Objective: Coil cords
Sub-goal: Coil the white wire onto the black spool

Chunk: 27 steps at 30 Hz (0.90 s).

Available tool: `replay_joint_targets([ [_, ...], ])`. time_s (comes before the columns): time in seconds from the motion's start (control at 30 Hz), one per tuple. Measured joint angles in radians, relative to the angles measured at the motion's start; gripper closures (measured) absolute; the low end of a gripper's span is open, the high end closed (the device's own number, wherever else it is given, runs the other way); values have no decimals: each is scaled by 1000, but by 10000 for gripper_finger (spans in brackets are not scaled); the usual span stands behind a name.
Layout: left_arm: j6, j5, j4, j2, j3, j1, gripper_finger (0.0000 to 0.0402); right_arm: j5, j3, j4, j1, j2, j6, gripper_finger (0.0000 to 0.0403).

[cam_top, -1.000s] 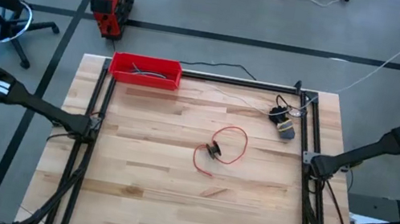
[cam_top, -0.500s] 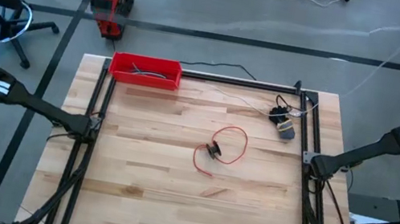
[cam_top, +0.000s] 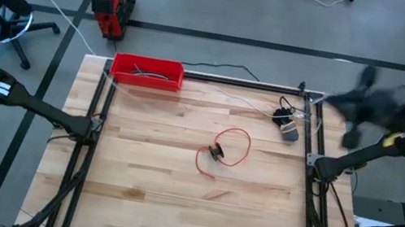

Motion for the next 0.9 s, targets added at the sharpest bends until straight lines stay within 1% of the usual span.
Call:
replay_joint_targets([
  [0.07, -1, 3, 0, 8, -11, 0, 401, -46, -37, -9, 0, 50, 0, 401],
  [0.2, -4, 10, 2, 20, -16, 0, 401, -54, -96, -58, 0, 177, 16, 401],
  [0.3, -16, 28, 2, 23, -17, 0, 401, -60, -135, -62, 0, 261, 43, 401],
  [0.47, -35, 74, 3, 24, -17, 0, 401, -178, -199, -46, 0, 400, 93, 401],
  [0.57, -34, 74, 2, 24, -17, 0, 401, -298, -252, 7, 0, 475, 125, 401],
  [0.67, -36, 79, 2, 24, -18, 0, 401, -462, -316, 76, 0, 541, 156, 401],
  [0.73, -46, 108, 2, 24, -19, 0, 401, -585, -359, 106, 0, 592, 190, 401],
  [0.83, -75, 156, 2, 23, -25, 0, 401, -765, -397, 96, 5, 669, 277, 401],
  [0.9, -86, 172, 2, 24, -31, 0, 401, -830, -417, 84, 23, 701, 331, 401],
])
